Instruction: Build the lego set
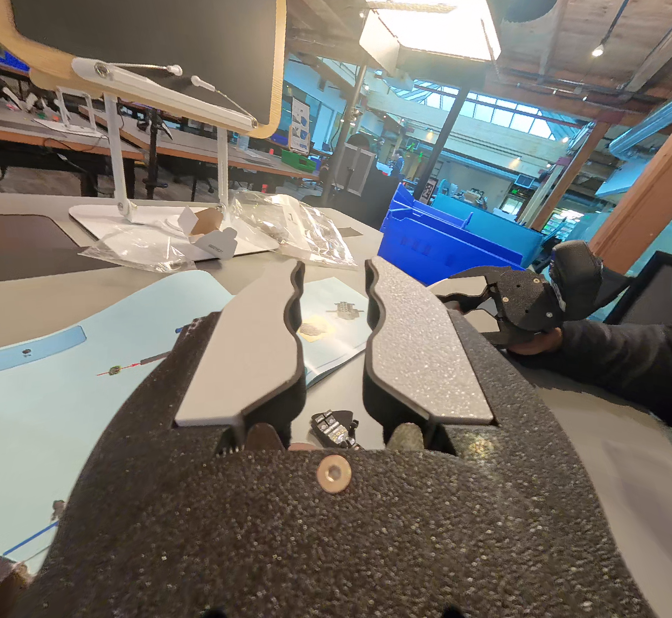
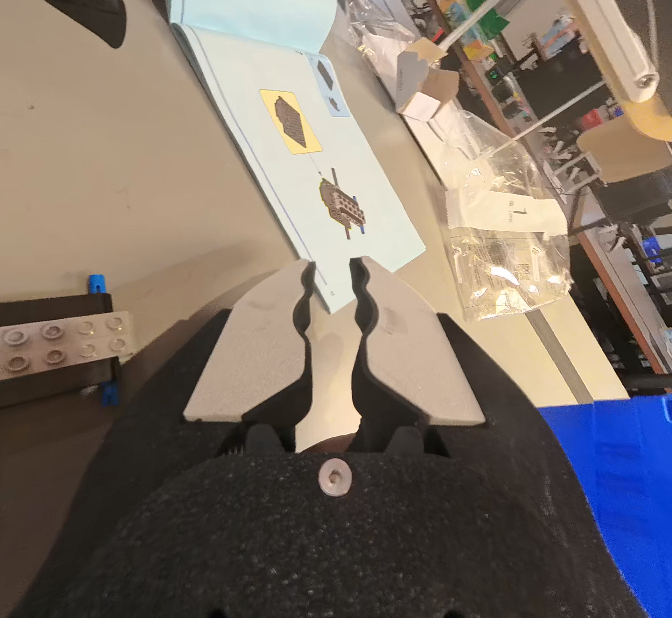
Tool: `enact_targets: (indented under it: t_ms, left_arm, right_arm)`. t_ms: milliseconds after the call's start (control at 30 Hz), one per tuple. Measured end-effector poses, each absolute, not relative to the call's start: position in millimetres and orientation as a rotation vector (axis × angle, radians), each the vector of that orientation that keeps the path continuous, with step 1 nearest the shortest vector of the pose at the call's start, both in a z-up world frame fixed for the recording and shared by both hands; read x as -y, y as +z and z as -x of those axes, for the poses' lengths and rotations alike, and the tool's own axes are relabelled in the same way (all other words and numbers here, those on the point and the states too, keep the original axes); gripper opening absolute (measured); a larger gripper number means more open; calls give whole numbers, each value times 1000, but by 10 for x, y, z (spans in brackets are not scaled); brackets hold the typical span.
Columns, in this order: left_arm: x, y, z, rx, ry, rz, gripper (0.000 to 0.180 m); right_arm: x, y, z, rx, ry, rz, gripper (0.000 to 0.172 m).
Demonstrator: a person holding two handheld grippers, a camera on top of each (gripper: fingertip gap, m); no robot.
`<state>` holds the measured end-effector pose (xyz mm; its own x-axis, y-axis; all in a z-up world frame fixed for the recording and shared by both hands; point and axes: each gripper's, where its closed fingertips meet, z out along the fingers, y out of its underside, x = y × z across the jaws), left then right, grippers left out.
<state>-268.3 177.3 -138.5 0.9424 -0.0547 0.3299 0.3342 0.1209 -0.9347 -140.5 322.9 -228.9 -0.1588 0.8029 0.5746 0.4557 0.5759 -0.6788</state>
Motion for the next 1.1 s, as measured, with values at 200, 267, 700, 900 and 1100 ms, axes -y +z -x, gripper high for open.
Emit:
enact_targets:
  t_ms: [200, 267, 700, 900, 1100]
  left_arm:
    - [-1785, -1412, 2695, 261, -342, 1430, 33]
    - [-1780, -1414, 2664, 259, -346, 1432, 33]
    - [-1880, -1447, 2405, 244, -245, 1491, 31]
    - [-1946, -1460, 2316, 231, -226, 1513, 30]
    - [-2015, -1483, 2247, 218, -251, 1536, 30]
  right_arm:
    - [-3260, -2124, 1217, 1690, 537, 1102, 20]
    - [-3258, -2149, 1109, 1713, 561, 1128, 20]
    - [-3238, -2235, 484, 1837, 599, 1056, 21]
    - [-3251, -2287, 360, 1872, 532, 973, 21]
    - [-3279, -2307, 336, 1884, 520, 968, 21]
